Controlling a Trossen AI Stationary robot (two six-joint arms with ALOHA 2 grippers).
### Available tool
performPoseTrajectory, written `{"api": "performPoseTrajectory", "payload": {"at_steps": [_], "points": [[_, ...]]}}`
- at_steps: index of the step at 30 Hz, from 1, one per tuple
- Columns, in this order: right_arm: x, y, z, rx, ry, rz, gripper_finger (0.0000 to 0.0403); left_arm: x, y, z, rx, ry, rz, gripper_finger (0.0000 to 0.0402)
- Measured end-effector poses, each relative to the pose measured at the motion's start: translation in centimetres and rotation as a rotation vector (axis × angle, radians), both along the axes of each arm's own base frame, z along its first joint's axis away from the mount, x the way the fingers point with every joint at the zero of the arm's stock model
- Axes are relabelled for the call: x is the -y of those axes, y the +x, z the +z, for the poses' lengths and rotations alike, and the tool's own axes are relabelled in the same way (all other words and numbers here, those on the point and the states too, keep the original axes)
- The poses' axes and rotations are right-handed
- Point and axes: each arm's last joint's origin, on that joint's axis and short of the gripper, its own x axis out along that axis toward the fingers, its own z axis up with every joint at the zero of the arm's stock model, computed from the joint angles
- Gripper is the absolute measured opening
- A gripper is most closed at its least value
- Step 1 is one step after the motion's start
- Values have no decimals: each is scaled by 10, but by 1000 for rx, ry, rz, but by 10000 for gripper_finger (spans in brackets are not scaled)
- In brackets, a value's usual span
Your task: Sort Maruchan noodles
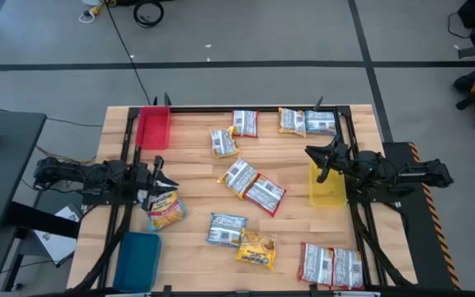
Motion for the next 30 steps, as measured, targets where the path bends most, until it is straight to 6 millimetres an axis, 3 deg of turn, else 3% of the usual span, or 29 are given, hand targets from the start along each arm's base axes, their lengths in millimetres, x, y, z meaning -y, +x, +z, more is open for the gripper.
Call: {"api": "performPoseTrajectory", "payload": {"at_steps": [30], "points": [[0, 0, 3, 37, 4, 0, 62, 0, 0, 0, 0, 0, 0, 62]]}}
